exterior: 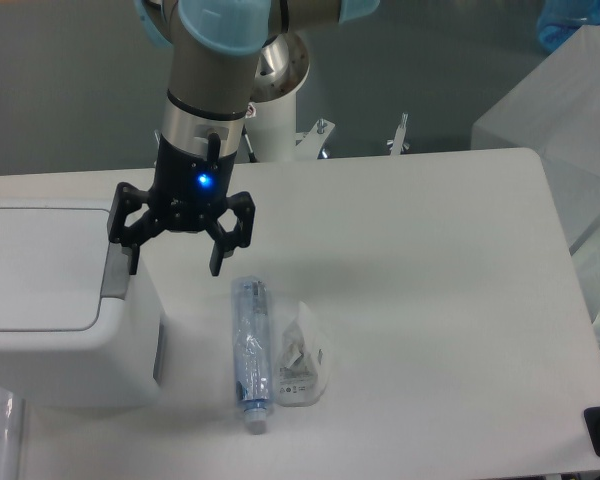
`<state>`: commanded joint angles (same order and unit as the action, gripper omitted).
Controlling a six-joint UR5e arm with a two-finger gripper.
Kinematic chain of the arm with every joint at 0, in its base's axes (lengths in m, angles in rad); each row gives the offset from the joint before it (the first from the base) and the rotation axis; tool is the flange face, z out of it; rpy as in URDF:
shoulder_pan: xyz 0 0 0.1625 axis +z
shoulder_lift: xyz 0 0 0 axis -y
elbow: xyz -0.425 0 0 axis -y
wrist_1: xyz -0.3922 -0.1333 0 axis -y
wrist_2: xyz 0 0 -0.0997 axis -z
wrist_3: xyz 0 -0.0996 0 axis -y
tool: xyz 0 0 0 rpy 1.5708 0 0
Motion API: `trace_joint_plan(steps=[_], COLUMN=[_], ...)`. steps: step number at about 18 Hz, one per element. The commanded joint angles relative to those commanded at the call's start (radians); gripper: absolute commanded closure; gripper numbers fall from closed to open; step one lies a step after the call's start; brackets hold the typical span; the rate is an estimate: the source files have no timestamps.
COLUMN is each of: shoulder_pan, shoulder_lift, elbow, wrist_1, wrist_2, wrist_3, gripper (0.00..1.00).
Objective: Open the trash can
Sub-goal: 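Lower the gripper fingers onto the lid edge and press down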
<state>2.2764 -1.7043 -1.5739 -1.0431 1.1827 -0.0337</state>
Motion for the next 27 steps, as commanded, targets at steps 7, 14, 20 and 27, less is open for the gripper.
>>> trace_joint_plan(steps=[7, 14, 20, 27], shoulder_pan=[-0.006, -0.014, -0.014, -0.014], shoulder_lift=[-0.008, -0.014, -0.015, -0.020], elbow=[-0.002, 0.000, 0.000, -0.002], wrist_1=[0.000, 0.002, 0.002, 0.002], wrist_2=[0.002, 0.003, 0.003, 0.005], wrist_3=[0.000, 0.003, 0.005, 0.005], gripper=[0.00, 0.00, 0.00, 0.00])
